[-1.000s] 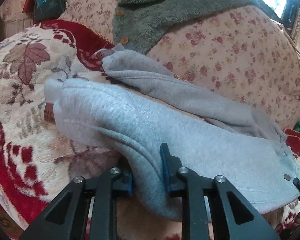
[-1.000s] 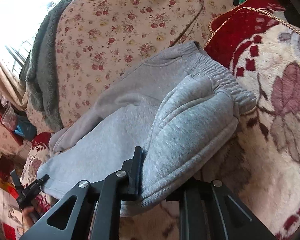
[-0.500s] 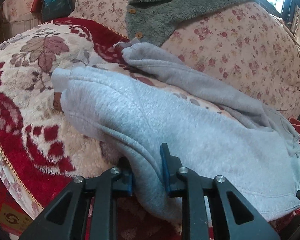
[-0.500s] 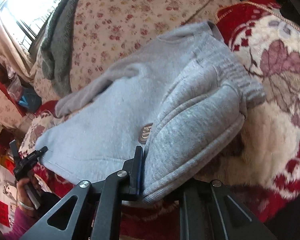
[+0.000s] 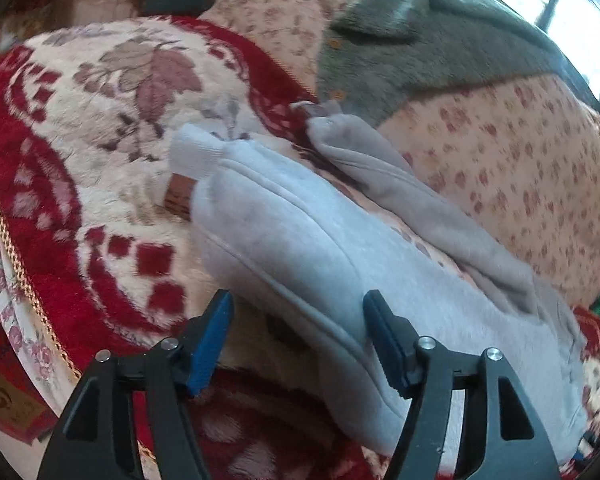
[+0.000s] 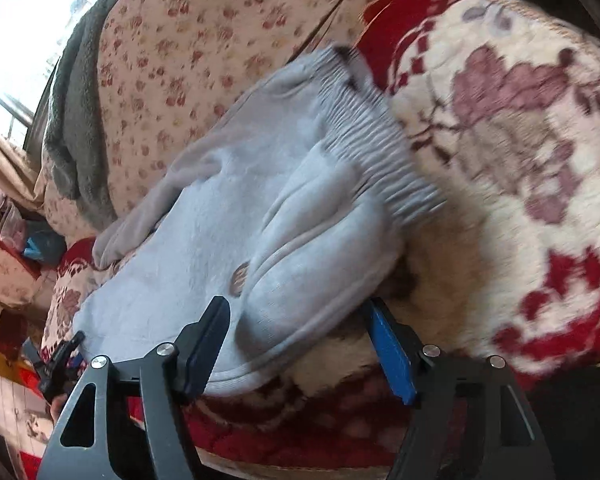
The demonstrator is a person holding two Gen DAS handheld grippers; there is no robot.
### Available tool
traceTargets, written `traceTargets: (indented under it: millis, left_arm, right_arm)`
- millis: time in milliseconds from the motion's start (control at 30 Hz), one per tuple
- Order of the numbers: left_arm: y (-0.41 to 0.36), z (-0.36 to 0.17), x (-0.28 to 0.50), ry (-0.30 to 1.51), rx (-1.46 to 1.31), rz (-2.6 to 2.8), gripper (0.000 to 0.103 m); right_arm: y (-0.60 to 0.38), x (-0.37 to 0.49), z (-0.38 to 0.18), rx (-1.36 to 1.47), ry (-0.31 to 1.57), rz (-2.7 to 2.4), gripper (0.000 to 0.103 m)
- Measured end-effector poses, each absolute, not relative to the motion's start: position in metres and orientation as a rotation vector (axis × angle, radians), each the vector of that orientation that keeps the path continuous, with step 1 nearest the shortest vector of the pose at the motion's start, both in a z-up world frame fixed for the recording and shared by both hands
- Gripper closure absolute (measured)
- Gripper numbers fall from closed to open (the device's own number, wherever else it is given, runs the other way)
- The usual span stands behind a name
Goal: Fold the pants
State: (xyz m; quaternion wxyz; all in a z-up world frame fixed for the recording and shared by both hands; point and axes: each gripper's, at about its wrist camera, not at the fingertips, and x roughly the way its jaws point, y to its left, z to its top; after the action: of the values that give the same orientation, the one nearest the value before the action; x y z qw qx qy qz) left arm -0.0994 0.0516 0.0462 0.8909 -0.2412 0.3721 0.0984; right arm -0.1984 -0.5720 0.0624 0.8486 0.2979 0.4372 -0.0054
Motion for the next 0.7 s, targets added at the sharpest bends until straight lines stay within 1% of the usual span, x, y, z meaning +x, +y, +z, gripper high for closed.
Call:
traceTargets:
  millis: [167,200,233,267,367,400,467,500,533,567,700]
  left_arm:
    - [0.068,0.043,-0.087,0.782,-0.533,0.242,0.037]
    - [0.070,0.043,-0.086,0.784,-0.538,0.251,0.047]
    - [0.071,0.044,-0.086,0.786,-0.531,0.255,0.066]
    - [0.070,0.045,-0.085,0.795,-0.503,0.264,0.071]
    - [0.064,0.046,-0.088,0.803,-0.422,0.287,0.073]
    - [0.063,0.045,-0.089,0.806,-0.415,0.291,0.072]
    - [0.065,0.045,-0.094,0.801,-0.421,0.306,0.066]
    - [0.067,0.046,-0.097,0.796,-0.426,0.325,0.049]
    - [0.070,0.048,-0.101,0.791,-0.431,0.358,0.035]
    - [0.073,0.049,-0.102,0.785,-0.439,0.364,0.034]
    - [0.081,0.047,-0.100,0.807,-0.455,0.356,0.034]
  right_arm:
    - [-0.590,-0.202,0.075,0.635,0.905,-0.070,0.024]
    - [-0.592,-0.202,0.078,0.635,0.901,-0.075,0.024]
    - [-0.593,-0.203,0.080,0.631,0.895,-0.079,0.024]
    - [-0.593,-0.204,0.086,0.617,0.881,-0.085,0.024]
    - [-0.587,-0.206,0.101,0.553,0.847,-0.093,0.024]
    - [-0.585,-0.205,0.105,0.537,0.839,-0.091,0.024]
    - [-0.579,-0.201,0.110,0.511,0.831,-0.076,0.021]
    - [-0.575,-0.198,0.111,0.491,0.834,-0.070,0.021]
    - [-0.572,-0.195,0.110,0.478,0.839,-0.067,0.020]
    - [-0.570,-0.192,0.109,0.469,0.846,-0.064,0.020]
    - [-0.564,-0.180,0.100,0.476,0.876,-0.047,0.020]
